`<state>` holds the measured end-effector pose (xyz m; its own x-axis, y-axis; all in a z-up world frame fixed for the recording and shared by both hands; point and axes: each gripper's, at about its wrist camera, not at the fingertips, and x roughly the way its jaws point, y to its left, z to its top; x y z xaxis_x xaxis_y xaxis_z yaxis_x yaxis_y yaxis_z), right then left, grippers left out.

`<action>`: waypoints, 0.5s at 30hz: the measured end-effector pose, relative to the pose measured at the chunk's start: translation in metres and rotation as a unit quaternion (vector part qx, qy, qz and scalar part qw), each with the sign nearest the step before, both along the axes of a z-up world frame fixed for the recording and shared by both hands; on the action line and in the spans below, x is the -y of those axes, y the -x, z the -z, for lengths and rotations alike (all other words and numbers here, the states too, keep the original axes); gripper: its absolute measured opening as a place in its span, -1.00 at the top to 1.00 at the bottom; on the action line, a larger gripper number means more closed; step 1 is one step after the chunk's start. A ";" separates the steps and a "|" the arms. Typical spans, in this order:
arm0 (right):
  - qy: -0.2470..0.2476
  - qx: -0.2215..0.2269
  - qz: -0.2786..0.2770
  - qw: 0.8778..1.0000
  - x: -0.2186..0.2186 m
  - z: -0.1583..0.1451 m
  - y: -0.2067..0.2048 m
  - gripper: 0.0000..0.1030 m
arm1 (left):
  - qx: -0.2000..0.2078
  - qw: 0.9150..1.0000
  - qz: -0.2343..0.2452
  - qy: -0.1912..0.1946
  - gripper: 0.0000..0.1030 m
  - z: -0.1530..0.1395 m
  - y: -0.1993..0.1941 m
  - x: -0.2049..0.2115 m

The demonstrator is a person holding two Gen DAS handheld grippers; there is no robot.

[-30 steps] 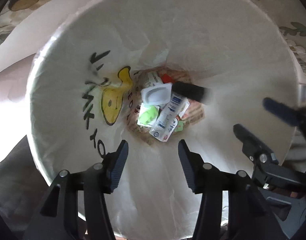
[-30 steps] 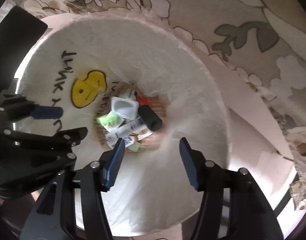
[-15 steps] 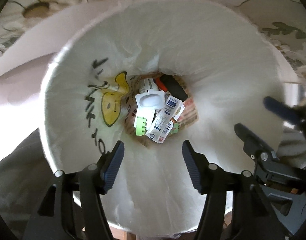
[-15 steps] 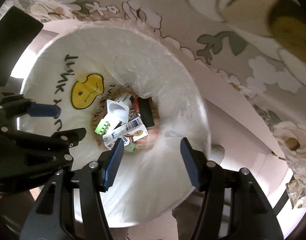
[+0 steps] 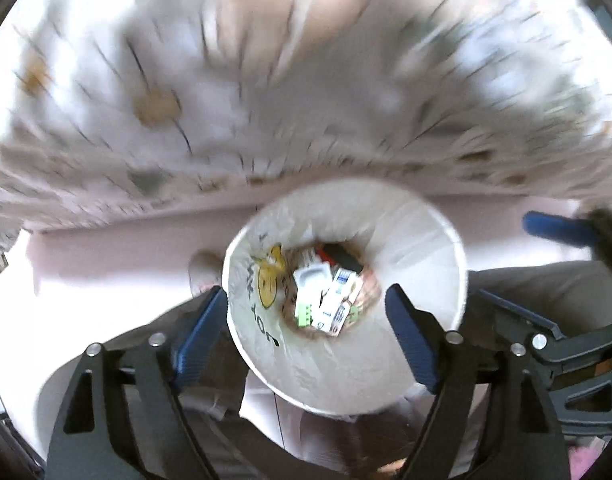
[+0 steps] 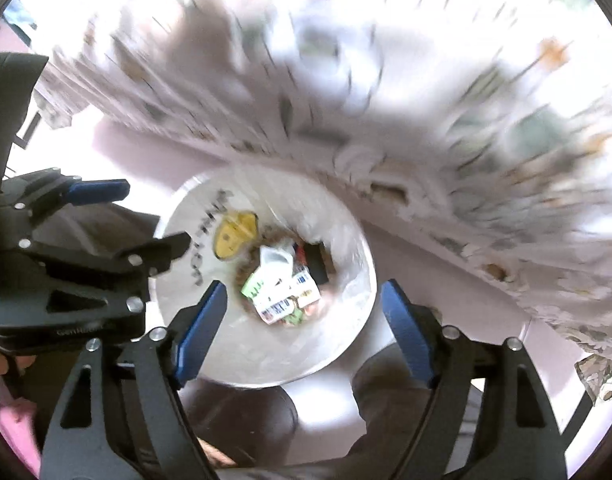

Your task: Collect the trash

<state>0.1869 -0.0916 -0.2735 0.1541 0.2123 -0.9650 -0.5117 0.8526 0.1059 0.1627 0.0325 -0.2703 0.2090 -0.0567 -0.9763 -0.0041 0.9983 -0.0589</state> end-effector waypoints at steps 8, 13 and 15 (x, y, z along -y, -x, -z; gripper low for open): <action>-0.035 0.085 0.004 0.996 0.019 -0.096 0.031 -0.63 | 0.099 0.995 0.008 -0.007 -0.75 -0.098 0.029 0.007; -0.051 0.154 0.014 0.987 0.033 -0.151 0.059 -0.63 | 0.160 0.987 0.002 -0.021 -0.78 -0.147 0.054 0.013; -0.060 0.178 0.022 0.982 0.040 -0.169 0.068 -0.63 | 0.184 0.983 -0.003 -0.027 -0.79 -0.164 0.064 0.014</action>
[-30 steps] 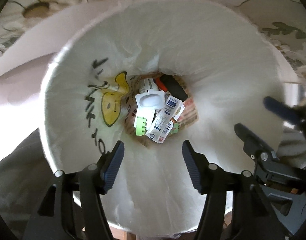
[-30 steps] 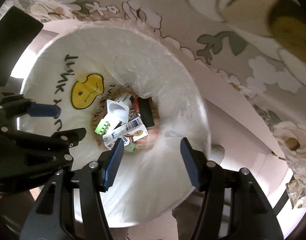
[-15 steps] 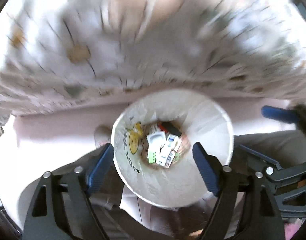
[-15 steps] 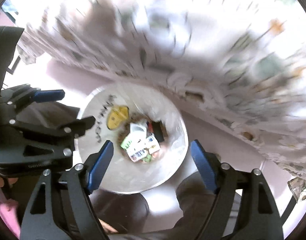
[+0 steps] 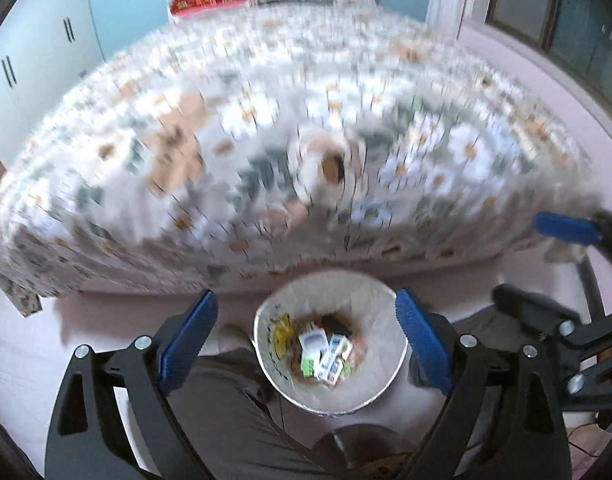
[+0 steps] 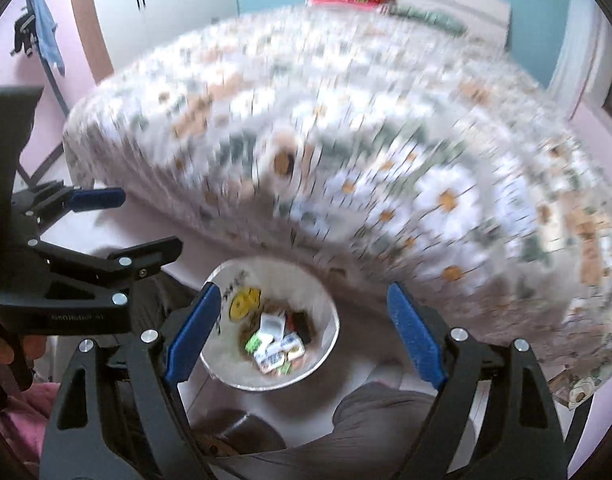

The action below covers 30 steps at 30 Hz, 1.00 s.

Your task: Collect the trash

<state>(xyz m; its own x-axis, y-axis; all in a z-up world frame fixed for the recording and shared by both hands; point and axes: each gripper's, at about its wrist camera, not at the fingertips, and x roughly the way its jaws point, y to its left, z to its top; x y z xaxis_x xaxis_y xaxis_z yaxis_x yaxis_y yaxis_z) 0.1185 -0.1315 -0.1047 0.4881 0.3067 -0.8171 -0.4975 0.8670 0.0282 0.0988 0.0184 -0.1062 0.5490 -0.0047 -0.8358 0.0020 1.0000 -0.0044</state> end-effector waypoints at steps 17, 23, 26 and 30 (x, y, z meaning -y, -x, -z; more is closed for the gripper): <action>-0.034 0.143 0.041 0.988 0.029 -0.088 0.104 -0.75 | 0.158 0.985 -0.011 -0.071 -0.88 -0.102 0.090 0.012; -0.047 0.149 0.062 0.986 0.029 -0.088 0.120 -0.77 | 0.168 0.982 -0.009 -0.087 -0.92 -0.108 0.105 0.020; -0.038 0.156 0.082 0.984 0.030 -0.088 0.124 -0.79 | 0.166 0.982 -0.006 -0.095 -0.92 -0.107 0.107 0.024; -0.038 0.148 0.097 0.983 0.034 -0.086 0.123 -0.79 | 0.154 0.985 0.001 -0.083 -0.92 -0.103 0.106 0.023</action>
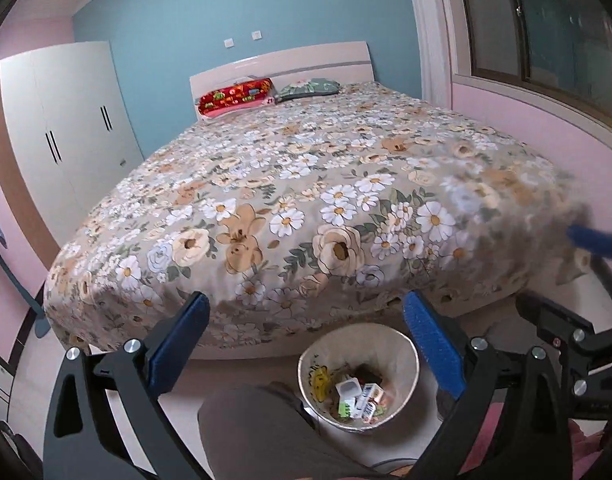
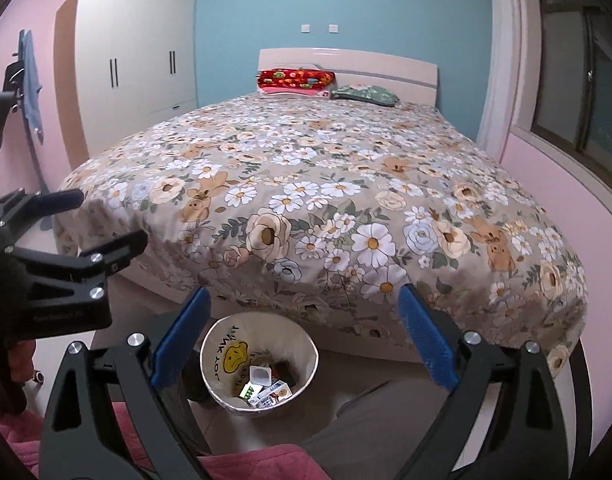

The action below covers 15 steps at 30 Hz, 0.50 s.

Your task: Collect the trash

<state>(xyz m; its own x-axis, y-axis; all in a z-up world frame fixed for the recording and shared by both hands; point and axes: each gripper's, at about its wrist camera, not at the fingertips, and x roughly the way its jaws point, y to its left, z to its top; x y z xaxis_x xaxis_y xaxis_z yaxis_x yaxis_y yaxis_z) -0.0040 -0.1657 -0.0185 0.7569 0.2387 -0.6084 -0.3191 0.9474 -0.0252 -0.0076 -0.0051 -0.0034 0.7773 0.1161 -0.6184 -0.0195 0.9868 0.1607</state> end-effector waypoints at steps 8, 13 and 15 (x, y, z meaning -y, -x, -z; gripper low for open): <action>0.006 -0.018 0.019 1.000 0.004 0.006 -0.004 -0.79 | -0.033 0.999 -0.003 0.025 -0.92 0.013 -0.006 -0.006; 0.010 -0.017 0.021 1.000 0.004 0.009 -0.005 -0.79 | -0.038 0.999 -0.004 0.030 -0.92 0.015 -0.007 -0.007; 0.009 -0.019 0.022 1.000 0.004 0.009 -0.004 -0.79 | -0.037 0.999 -0.003 0.029 -0.92 0.015 -0.007 -0.007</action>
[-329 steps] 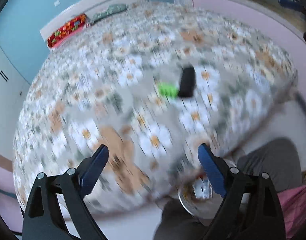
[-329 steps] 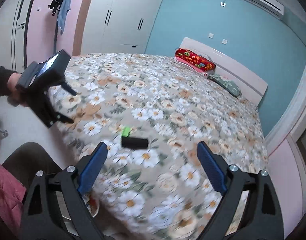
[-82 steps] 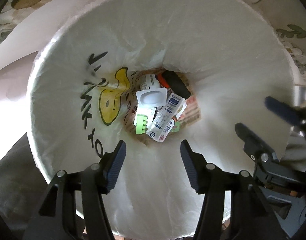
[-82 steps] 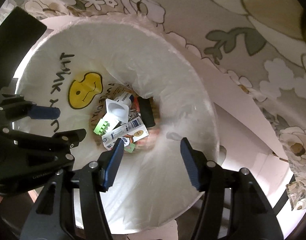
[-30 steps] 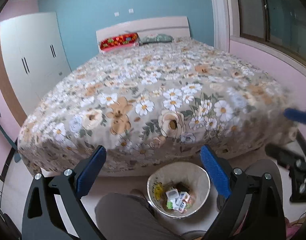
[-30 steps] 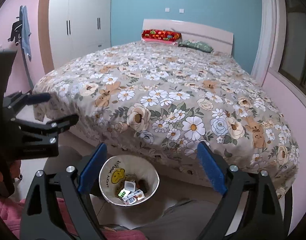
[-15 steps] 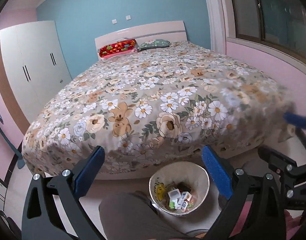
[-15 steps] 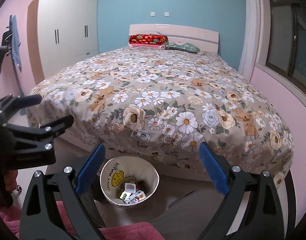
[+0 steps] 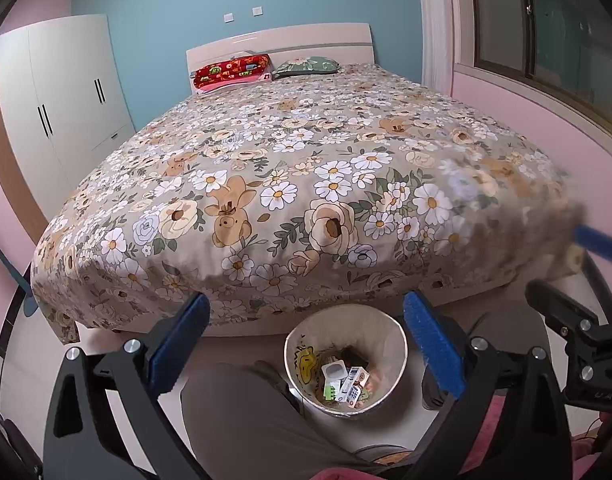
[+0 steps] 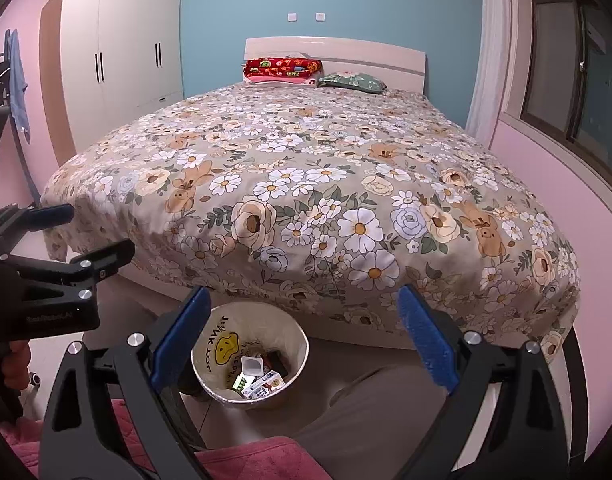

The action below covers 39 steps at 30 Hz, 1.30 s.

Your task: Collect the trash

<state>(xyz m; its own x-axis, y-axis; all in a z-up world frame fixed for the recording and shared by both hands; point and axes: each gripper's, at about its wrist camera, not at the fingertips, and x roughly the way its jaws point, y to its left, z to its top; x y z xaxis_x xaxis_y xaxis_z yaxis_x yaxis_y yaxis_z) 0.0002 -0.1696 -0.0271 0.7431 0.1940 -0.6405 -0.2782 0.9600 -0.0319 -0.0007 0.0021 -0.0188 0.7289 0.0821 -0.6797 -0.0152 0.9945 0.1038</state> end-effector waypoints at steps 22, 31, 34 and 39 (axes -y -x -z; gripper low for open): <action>0.002 -0.011 -0.003 1.000 -0.003 0.004 0.000 -0.79 | 0.000 1.000 0.000 -0.001 -0.92 0.000 0.000 0.003; 0.000 -0.013 -0.004 1.000 -0.004 0.006 -0.001 -0.79 | -0.001 1.000 0.002 -0.004 -0.92 0.000 0.001 0.002; 0.001 -0.014 -0.006 1.000 -0.004 0.006 -0.001 -0.79 | -0.002 1.000 0.004 -0.003 -0.92 0.000 0.001 0.002; -0.001 -0.015 -0.006 1.000 -0.005 0.007 -0.001 -0.79 | -0.006 1.000 0.011 0.004 -0.92 0.000 -0.001 -0.001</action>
<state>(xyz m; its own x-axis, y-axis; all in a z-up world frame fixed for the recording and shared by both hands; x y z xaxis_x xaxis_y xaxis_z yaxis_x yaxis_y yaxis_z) 0.0011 -0.1644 -0.0338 0.7210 0.2049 -0.6620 -0.2907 0.9566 -0.0206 0.0000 0.0036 -0.0183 0.7217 0.0600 -0.6896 0.0079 0.9955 0.0950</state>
